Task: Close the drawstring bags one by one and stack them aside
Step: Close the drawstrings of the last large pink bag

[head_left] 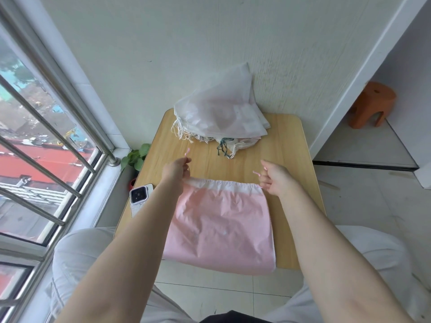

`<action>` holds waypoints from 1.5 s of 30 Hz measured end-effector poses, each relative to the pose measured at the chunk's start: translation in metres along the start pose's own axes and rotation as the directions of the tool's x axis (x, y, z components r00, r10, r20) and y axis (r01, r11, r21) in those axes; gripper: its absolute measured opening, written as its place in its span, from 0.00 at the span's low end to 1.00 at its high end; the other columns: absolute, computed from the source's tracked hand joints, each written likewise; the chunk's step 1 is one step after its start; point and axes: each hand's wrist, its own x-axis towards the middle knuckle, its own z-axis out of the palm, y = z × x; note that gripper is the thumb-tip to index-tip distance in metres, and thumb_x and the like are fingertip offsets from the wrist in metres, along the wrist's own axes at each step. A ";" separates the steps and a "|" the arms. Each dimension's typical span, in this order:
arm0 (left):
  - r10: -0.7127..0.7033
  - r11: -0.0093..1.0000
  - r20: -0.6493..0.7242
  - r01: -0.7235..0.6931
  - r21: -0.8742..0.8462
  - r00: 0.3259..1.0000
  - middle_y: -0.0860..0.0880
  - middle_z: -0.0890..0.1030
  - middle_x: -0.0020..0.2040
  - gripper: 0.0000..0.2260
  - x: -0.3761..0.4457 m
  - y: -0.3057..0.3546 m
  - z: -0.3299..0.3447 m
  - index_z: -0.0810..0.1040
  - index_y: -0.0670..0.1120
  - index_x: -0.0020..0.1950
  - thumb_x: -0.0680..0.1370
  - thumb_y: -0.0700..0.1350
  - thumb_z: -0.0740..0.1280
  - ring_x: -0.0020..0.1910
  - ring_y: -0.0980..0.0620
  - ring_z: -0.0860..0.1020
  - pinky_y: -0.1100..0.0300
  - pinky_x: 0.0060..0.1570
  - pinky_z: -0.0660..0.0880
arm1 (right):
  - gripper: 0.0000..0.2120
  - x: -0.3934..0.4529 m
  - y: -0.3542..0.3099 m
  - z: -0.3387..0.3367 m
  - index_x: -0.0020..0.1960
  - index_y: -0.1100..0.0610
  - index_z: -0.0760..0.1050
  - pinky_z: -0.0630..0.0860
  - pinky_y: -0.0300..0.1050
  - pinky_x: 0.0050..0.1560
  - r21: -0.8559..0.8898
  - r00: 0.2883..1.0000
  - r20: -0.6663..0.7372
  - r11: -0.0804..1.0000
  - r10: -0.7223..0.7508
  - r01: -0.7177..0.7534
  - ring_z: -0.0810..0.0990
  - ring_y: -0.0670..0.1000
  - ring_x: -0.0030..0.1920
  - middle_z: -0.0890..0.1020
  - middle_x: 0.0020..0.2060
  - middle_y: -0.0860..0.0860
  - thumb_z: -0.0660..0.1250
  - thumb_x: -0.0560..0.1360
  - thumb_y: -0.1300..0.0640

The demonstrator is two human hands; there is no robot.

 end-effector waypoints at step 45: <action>0.386 0.391 0.097 -0.258 0.884 0.917 0.47 0.71 0.36 0.15 0.000 -0.026 -0.029 0.67 0.45 0.32 0.78 0.47 0.62 0.35 0.45 0.70 0.56 0.38 0.67 | 0.09 0.003 -0.010 -0.005 0.38 0.56 0.75 0.75 0.46 0.42 -0.699 0.905 -0.035 0.657 -0.425 0.282 0.79 0.55 0.40 0.81 0.38 0.53 0.68 0.73 0.52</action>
